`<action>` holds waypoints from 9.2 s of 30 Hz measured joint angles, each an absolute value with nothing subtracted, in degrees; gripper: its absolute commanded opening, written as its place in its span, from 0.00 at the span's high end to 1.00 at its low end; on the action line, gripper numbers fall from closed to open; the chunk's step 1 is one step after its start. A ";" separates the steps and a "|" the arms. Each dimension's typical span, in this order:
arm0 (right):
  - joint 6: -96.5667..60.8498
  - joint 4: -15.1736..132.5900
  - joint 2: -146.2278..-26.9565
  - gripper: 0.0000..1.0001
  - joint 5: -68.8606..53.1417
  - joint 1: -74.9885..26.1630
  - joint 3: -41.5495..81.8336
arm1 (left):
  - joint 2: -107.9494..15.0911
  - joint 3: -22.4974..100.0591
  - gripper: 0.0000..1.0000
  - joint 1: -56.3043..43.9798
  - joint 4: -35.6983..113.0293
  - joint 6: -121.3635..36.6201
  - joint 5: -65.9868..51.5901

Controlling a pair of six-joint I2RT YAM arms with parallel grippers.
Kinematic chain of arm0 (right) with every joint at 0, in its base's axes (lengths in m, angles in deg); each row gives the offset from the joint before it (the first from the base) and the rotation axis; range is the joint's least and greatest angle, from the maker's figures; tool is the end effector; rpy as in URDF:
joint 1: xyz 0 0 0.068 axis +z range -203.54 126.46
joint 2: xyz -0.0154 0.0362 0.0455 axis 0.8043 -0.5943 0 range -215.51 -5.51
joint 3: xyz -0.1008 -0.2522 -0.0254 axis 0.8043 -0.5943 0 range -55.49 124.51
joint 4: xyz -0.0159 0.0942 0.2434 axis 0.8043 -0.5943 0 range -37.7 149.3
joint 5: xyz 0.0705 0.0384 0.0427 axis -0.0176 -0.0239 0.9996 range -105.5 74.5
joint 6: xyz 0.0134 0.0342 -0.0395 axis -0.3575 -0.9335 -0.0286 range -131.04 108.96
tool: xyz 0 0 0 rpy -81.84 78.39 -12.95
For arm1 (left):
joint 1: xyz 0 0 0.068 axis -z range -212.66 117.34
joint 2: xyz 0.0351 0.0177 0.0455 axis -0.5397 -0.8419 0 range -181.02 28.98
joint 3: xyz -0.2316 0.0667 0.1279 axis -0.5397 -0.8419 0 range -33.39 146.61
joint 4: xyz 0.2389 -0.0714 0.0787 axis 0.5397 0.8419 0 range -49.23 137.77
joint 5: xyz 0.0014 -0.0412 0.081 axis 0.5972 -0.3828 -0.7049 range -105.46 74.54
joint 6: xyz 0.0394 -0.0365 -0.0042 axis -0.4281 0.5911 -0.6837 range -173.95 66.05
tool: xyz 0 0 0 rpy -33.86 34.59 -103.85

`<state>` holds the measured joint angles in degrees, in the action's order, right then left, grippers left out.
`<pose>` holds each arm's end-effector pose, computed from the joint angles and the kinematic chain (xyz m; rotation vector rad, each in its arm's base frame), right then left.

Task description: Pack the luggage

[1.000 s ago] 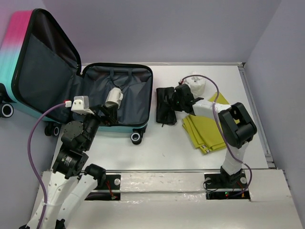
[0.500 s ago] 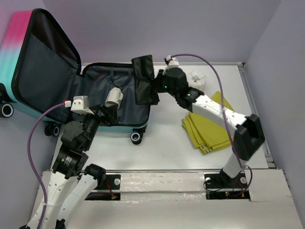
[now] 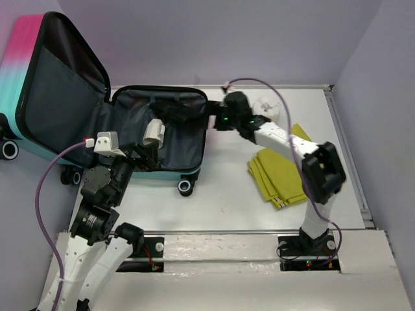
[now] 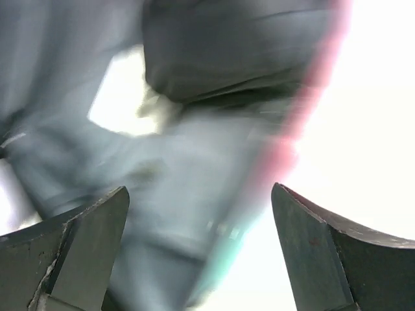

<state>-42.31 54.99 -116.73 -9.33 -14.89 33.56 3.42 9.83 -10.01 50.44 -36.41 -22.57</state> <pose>0.3591 0.2921 0.2739 -0.2094 2.1342 0.8551 0.0988 -0.0365 0.3741 -0.0388 1.4500 -0.4874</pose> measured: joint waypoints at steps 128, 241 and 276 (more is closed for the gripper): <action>-44.45 65.41 -92.21 0.93 0.97 -69.16 -20.05 | -93.54 61.53 0.01 16.31 55.75 -32.70 -24.54; -42.81 48.69 -122.00 0.93 -11.77 -14.30 30.85 | -23.10 21.70 0.94 -22.51 49.74 -48.69 -82.16; -24.26 33.48 -88.21 0.61 -5.68 -38.32 10.07 | -51.93 67.73 0.01 -8.39 56.25 -41.00 -39.34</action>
<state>-24.26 33.48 -88.21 -5.68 -38.32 10.07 -51.93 67.73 -8.39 56.25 -41.00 -39.34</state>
